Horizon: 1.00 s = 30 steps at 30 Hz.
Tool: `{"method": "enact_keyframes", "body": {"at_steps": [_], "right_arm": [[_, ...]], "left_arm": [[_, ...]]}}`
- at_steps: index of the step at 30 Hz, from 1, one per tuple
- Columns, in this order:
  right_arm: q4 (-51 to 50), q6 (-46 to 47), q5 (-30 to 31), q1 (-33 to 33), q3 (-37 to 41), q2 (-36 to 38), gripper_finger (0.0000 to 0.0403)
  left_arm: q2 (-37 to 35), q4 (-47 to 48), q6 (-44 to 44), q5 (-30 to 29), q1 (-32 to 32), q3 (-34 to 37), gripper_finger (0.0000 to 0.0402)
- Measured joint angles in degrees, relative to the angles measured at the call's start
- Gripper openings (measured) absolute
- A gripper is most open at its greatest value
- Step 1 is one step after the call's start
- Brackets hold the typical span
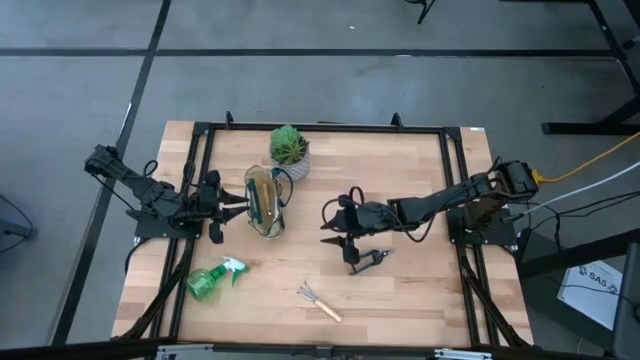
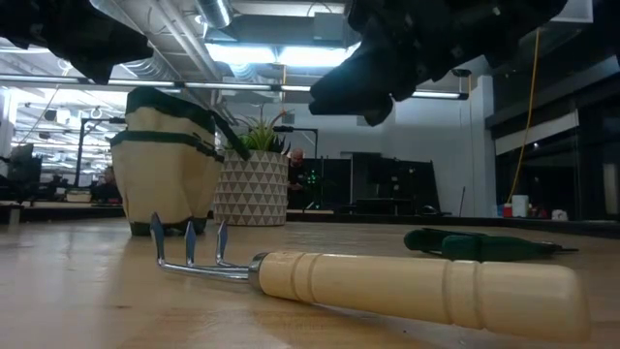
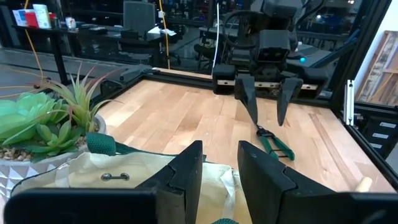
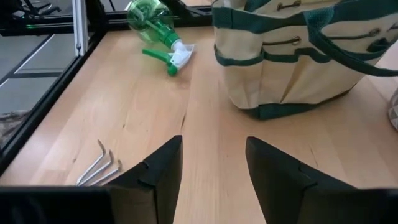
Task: Pick & Place Garden tools in Gardening bag
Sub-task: Put the shear scissors into the gardening bag
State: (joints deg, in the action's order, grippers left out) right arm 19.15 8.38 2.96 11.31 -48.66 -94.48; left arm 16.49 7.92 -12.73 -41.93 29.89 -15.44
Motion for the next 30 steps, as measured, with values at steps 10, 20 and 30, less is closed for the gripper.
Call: {"method": "enact_keyframes", "body": {"at_steps": [10, 20, 30], "right_arm": [[-1.6, -0.2, -3.0, 0.0, 0.0, 0.0, 0.0178], [-8.2, -1.1, -12.1, 1.0, 0.0, 0.0, 0.0178], [-10.6, -7.0, -12.2, 6.8, 0.0, 0.0, 0.0178]], "left_arm": [[0.0, 0.0, 0.0, 0.0, 0.0, 0.0, 0.0098], [0.0, 0.0, 0.0, 0.0, 0.0, 0.0, 0.0098], [0.0, 0.0, 0.0, 0.0, 0.0, 0.0, 0.0098]]}}
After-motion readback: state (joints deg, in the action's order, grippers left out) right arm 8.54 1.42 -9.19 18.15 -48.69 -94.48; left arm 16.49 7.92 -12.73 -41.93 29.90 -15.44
